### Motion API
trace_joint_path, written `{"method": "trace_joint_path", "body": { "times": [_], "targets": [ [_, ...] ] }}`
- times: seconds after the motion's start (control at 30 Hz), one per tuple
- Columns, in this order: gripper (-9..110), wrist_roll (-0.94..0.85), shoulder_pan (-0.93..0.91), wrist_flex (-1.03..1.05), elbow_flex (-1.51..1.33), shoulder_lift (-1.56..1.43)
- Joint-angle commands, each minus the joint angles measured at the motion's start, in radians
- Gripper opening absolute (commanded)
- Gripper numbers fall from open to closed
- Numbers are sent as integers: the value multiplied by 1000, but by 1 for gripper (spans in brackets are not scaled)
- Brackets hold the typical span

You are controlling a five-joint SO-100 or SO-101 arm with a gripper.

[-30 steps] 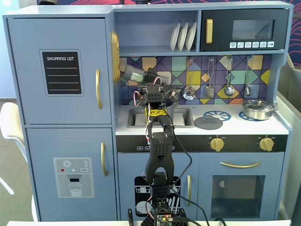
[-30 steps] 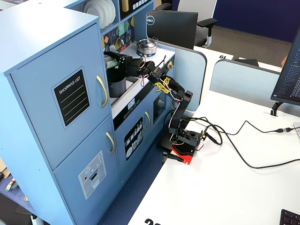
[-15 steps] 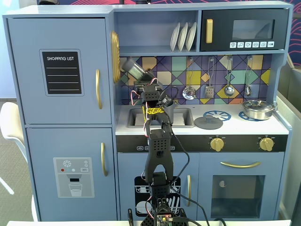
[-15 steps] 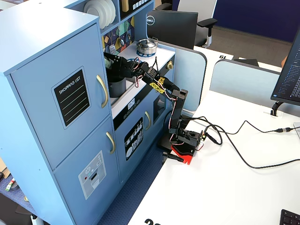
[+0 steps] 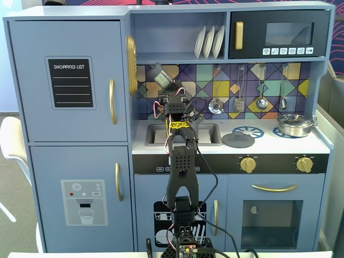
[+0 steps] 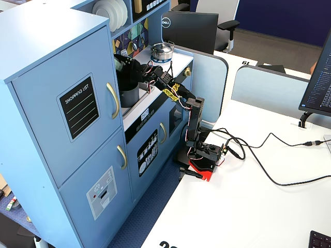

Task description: Put salt in the gray recipient

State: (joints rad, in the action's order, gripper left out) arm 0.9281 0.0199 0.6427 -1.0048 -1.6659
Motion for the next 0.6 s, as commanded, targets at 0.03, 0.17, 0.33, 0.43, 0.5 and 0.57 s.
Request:
{"method": "trace_joint_path", "body": {
  "times": [0.03, 0.17, 0.33, 0.43, 0.5, 0.57],
  "targets": [
    [0, 6, -5, 35, 149, 6],
    [0, 86, -37, 275, 144, 6],
    [0, 120, -28, 268, 75, -20],
    [0, 115, -2, 130, 54, -41],
    [0, 129, 15, 48, 72, -37],
    [0, 147, 23, 5, 127, -8]
  ]
}}
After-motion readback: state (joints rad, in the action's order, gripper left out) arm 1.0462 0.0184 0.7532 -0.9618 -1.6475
